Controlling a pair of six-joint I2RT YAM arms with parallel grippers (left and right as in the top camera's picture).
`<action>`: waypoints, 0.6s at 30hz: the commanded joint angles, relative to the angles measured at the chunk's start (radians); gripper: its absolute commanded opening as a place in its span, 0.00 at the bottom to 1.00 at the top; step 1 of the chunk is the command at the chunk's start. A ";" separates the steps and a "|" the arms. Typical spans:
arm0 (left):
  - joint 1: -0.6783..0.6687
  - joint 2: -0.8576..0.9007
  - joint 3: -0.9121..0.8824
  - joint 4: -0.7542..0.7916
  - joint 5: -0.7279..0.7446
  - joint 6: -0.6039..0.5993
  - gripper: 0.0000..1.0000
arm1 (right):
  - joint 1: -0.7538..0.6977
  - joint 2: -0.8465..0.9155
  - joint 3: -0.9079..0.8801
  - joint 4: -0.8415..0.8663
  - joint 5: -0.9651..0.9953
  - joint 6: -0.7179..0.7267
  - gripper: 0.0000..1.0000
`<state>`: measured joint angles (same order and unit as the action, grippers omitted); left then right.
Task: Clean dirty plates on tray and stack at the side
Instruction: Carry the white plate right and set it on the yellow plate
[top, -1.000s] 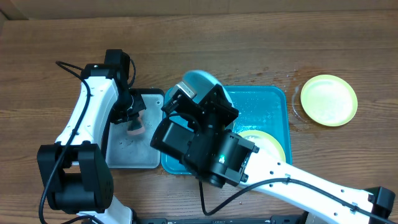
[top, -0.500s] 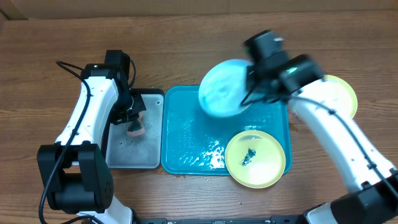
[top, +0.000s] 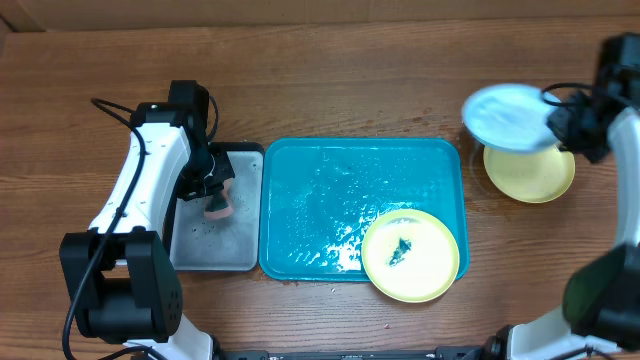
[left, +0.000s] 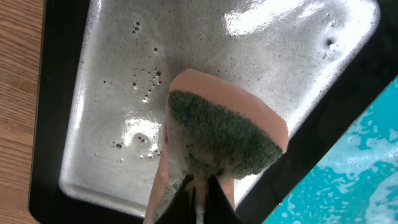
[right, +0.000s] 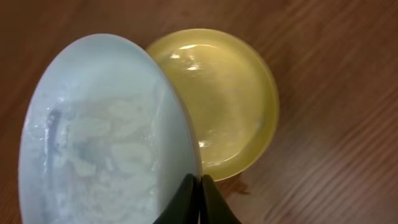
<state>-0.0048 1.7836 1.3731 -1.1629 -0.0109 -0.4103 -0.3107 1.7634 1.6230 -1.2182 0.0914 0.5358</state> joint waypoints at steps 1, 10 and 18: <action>-0.002 -0.034 -0.008 -0.003 0.008 0.022 0.04 | -0.073 0.071 -0.001 -0.005 -0.015 0.007 0.04; -0.002 -0.034 -0.008 -0.003 0.008 0.023 0.04 | -0.175 0.192 -0.001 0.018 -0.026 0.006 0.04; -0.002 -0.034 -0.007 0.000 0.008 0.022 0.04 | -0.147 0.242 -0.001 0.033 -0.037 -0.043 0.09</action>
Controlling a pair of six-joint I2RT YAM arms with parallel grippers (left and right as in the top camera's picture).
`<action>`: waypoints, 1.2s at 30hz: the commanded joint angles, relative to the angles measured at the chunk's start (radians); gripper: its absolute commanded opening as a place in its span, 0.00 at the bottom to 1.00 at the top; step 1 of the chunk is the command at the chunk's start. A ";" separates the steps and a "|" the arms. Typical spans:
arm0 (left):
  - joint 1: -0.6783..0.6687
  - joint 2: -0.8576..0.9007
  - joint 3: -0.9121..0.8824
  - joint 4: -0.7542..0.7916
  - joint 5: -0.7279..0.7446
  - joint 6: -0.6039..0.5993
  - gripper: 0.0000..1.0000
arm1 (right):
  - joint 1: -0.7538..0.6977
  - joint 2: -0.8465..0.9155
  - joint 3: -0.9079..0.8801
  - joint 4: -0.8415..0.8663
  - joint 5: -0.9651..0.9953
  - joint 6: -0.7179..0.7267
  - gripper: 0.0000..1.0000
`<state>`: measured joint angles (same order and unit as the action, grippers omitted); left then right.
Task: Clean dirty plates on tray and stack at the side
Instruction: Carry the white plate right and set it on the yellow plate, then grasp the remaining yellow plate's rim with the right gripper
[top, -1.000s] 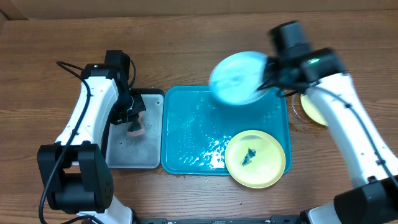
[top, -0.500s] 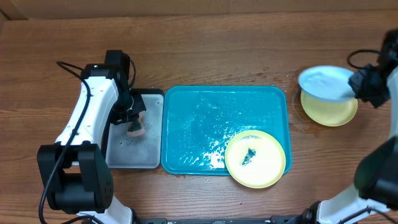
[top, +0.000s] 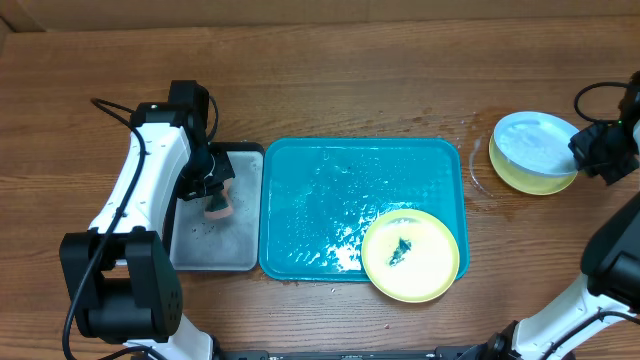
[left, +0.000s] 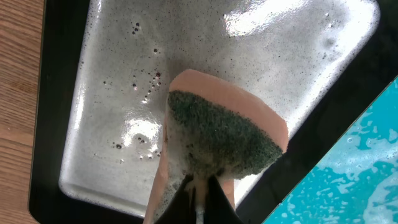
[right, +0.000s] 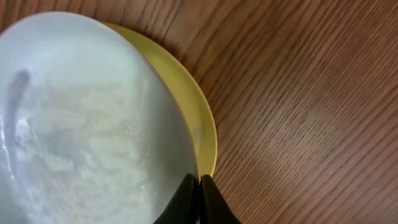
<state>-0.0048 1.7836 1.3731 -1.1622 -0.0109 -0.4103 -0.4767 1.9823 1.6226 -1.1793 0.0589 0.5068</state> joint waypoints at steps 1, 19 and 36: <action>-0.002 -0.034 -0.007 -0.001 0.008 0.023 0.04 | 0.021 0.023 0.000 -0.013 -0.005 -0.014 0.22; -0.002 -0.034 -0.007 0.011 0.008 0.023 0.04 | 0.278 -0.390 0.002 -0.139 -0.180 -0.280 0.46; -0.002 -0.034 -0.007 0.011 0.031 0.045 0.04 | 0.717 -0.432 -0.431 -0.271 -0.098 0.170 0.42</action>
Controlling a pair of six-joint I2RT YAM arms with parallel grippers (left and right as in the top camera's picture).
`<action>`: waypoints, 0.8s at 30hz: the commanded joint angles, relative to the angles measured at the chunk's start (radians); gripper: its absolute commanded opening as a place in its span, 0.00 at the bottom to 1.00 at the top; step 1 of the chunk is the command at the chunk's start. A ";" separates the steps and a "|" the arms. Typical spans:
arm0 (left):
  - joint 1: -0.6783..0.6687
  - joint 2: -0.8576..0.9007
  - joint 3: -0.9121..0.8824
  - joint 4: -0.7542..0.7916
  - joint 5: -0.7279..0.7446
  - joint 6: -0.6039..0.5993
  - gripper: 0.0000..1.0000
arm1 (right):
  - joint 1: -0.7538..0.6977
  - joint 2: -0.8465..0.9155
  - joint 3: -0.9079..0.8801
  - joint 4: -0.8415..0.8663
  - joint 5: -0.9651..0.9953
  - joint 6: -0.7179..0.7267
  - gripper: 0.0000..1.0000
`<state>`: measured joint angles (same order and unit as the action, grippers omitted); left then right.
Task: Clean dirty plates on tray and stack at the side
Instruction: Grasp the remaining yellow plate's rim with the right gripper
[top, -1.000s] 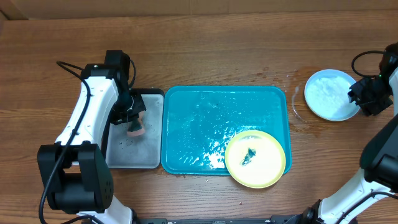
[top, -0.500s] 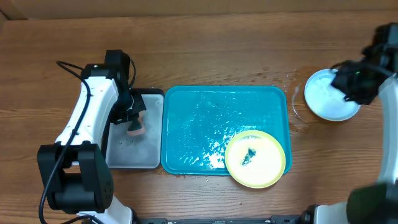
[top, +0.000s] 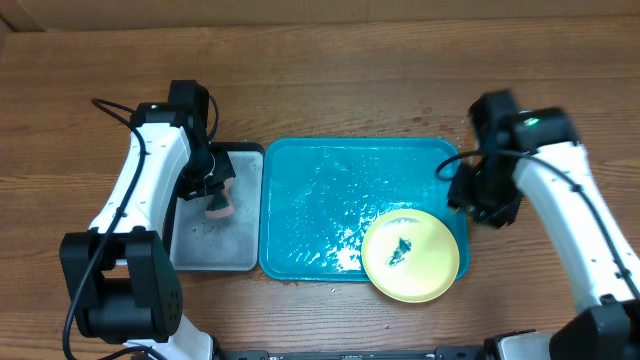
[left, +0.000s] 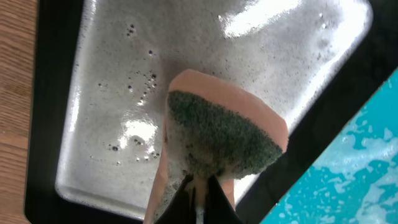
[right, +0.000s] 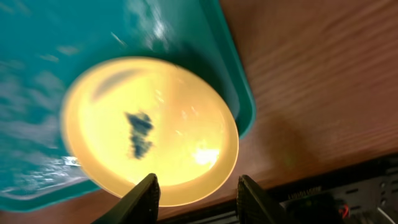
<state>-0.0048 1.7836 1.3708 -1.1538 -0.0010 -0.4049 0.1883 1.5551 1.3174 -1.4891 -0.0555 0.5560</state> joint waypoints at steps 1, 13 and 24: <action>-0.002 -0.034 -0.005 0.002 0.021 0.040 0.04 | 0.069 -0.005 -0.175 0.062 0.016 0.145 0.42; -0.002 -0.034 -0.005 0.010 0.021 0.040 0.04 | 0.109 -0.022 -0.344 0.140 0.027 0.237 0.44; -0.002 -0.034 -0.005 0.014 0.021 0.040 0.04 | 0.196 -0.022 -0.472 0.247 -0.006 0.279 0.45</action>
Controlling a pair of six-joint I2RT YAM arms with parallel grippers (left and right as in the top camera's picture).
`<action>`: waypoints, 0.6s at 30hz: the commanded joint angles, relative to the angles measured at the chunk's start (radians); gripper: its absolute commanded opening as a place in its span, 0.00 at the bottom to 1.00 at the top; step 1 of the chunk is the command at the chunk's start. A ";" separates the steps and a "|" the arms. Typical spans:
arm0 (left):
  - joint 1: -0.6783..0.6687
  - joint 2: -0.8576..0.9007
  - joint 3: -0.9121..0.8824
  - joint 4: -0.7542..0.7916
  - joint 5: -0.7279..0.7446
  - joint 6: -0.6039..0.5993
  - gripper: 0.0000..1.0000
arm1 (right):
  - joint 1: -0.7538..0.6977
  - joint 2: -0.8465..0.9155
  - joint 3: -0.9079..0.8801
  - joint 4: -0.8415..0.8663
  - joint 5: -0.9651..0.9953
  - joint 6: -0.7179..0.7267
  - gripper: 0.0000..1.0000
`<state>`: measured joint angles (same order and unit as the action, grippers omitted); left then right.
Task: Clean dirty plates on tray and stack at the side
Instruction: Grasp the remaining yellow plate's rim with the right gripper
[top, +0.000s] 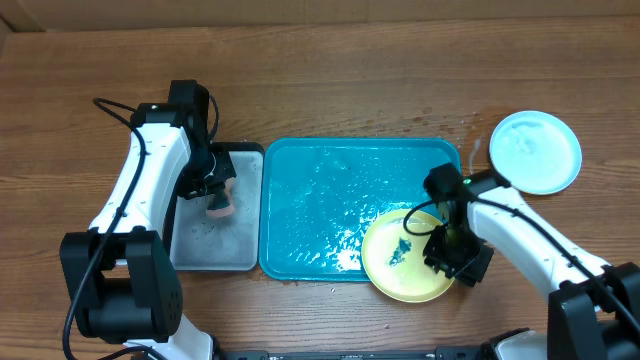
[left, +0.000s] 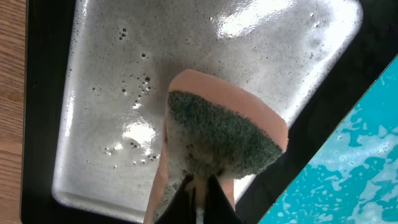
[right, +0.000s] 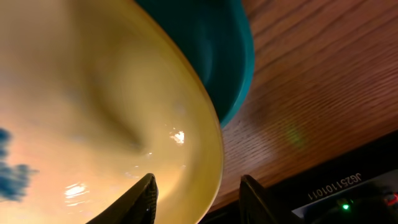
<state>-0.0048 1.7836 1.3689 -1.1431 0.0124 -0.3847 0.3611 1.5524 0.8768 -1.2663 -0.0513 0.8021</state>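
A yellow plate (top: 405, 258) with a dark blue smear (top: 400, 250) lies in the near right corner of the teal tray (top: 340, 180). My right gripper (top: 457, 258) is open at this plate's right rim. In the right wrist view the yellow plate (right: 93, 124) fills the frame, and the right gripper (right: 202, 202) has one finger over the plate and one outside its rim. A light-blue plate (top: 537, 150) rests on the table at the far right. My left gripper (left: 199, 196) is shut on a pink and green sponge (left: 217, 134) over the soapy basin (left: 99, 93).
The black-rimmed grey basin (top: 195, 250) with sudsy water sits left of the teal tray. The teal tray floor (left: 354, 155) is wet and foamy. The table's front edge and a black base (right: 348, 186) lie close beyond the yellow plate.
My right gripper, then open and higher over the yellow plate, is now low at its near right rim with the fingers on either side. The left gripper still holds the sponge over the basin.
My right gripper first held the light-blue plate above a yellow plate at the far right. Then the plate rested on that yellow plate, still gripped. Later the gripper was open over the dirty yellow plate on the tray, and now straddles its rim. The left arm stayed put.
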 joint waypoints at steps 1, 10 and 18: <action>-0.002 -0.034 -0.003 0.004 0.008 0.020 0.04 | 0.027 -0.019 -0.038 0.035 -0.011 0.036 0.45; -0.002 -0.034 -0.003 0.004 0.008 0.023 0.04 | 0.032 -0.019 -0.076 0.117 -0.029 0.036 0.28; -0.002 -0.034 -0.003 0.003 0.008 0.023 0.04 | 0.032 -0.019 -0.080 0.180 -0.028 0.035 0.04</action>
<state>-0.0048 1.7836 1.3682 -1.1397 0.0124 -0.3843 0.3870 1.5303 0.8108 -1.1027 -0.1001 0.8330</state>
